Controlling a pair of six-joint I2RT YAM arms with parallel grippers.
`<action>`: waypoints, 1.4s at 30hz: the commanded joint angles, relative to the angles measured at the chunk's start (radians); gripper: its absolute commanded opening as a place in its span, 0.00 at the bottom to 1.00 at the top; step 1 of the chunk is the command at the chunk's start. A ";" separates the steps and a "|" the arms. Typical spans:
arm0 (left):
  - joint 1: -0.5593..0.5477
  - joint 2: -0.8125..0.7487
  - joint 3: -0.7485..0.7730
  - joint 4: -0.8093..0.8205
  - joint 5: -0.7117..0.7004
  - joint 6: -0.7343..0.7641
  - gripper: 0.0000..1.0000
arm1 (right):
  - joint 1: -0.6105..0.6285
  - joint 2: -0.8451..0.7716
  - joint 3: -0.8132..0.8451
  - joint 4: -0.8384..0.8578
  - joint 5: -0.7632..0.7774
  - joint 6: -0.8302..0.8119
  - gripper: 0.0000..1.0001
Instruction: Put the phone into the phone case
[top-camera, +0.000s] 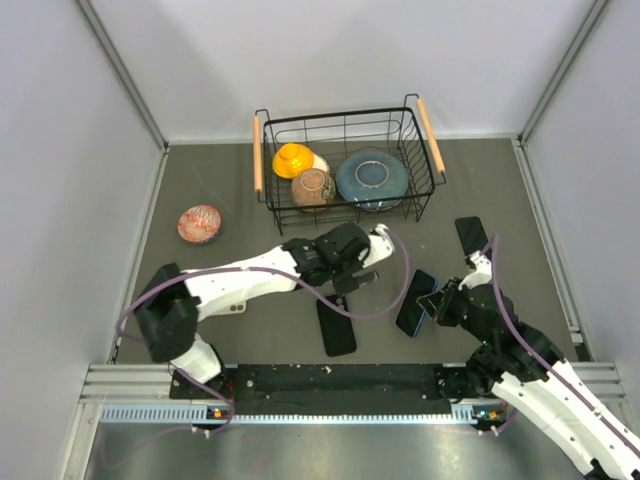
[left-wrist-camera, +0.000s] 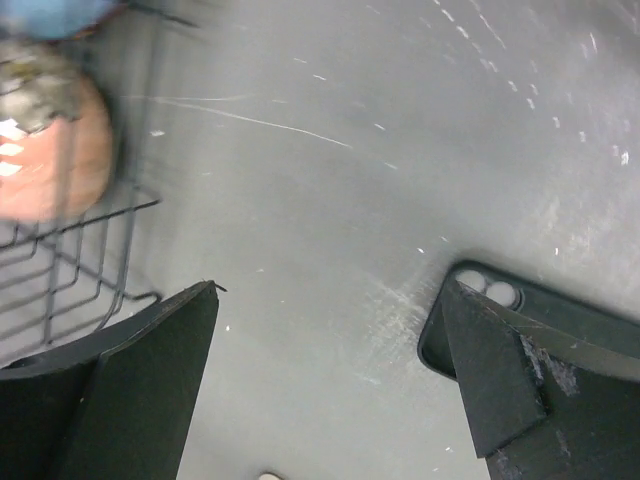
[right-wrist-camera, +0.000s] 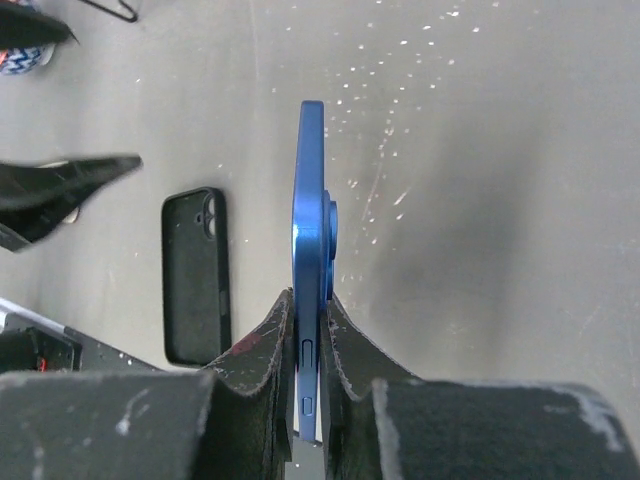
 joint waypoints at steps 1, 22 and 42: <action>0.058 -0.191 -0.036 0.151 -0.158 -0.211 0.99 | -0.004 0.043 0.072 0.142 -0.108 -0.040 0.08; 0.382 -0.728 -0.539 0.131 0.328 -0.769 0.00 | -0.003 0.920 0.256 0.662 -0.804 0.003 0.00; 0.363 -0.468 -0.788 0.475 0.603 -0.971 0.00 | 0.075 1.230 0.404 0.531 -0.832 0.035 0.00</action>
